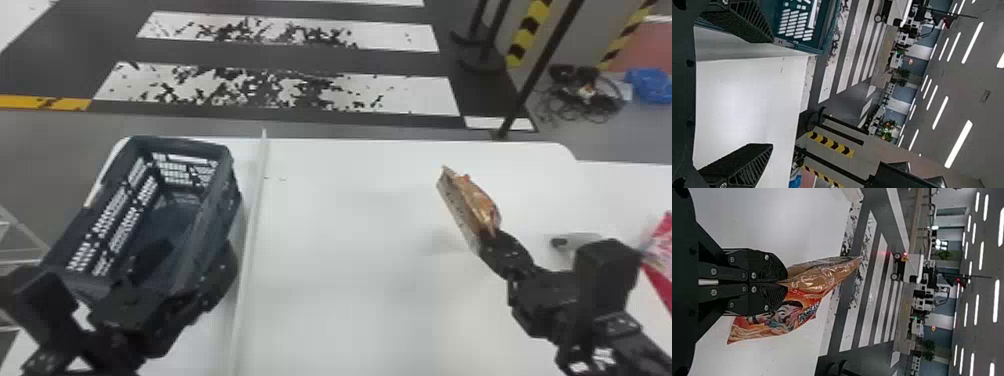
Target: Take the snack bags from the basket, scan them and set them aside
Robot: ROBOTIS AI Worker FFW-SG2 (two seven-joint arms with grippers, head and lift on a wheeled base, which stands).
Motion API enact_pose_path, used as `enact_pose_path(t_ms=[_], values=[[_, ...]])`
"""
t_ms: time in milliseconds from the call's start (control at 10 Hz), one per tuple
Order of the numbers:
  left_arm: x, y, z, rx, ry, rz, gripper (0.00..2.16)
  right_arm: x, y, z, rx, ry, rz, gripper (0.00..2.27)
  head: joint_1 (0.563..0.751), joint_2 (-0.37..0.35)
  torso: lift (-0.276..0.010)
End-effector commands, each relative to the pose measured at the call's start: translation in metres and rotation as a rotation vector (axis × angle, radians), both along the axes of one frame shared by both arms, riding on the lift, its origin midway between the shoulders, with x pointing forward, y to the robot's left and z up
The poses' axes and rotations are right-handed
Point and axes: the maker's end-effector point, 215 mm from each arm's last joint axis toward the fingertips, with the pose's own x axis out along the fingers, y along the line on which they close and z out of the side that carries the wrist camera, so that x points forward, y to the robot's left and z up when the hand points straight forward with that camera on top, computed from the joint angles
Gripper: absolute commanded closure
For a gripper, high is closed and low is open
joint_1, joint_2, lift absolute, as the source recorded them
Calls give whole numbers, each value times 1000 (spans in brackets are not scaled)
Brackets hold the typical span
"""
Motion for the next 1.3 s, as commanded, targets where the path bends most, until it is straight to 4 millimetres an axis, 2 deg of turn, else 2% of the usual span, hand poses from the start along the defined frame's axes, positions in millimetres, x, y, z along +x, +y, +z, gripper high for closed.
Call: enact_pose_path(t_ms=[0, 200, 500, 600, 800, 1100, 1200], values=[[0, -3, 1, -2, -2, -4, 39, -1, -24, 25, 215, 19, -85, 2250, 695, -91, -75], [0, -4, 0, 2, 1, -7, 39, -11, -25, 36, 587, 67, -120, 2250, 695, -135, -75], [0, -10, 0, 1, -1, -18, 39, -40, -13, 51, 913, 168, -83, 2250, 695, -146, -75], [0, -11, 1, 6, -2, -21, 39, -47, -14, 48, 962, 198, -90, 2250, 695, -145, -75], [-1, -14, 1, 8, -3, -27, 39, -63, -26, 24, 1032, 293, -164, 2250, 695, -153, -75], [-1, -23, 4, 20, -8, -41, 39, -83, -45, -20, 953, 439, -288, 2250, 695, -211, -75], [-2, -24, 5, 21, -6, -40, 39, -84, -60, -30, 898, 457, -340, 2246, 695, -220, -75]])
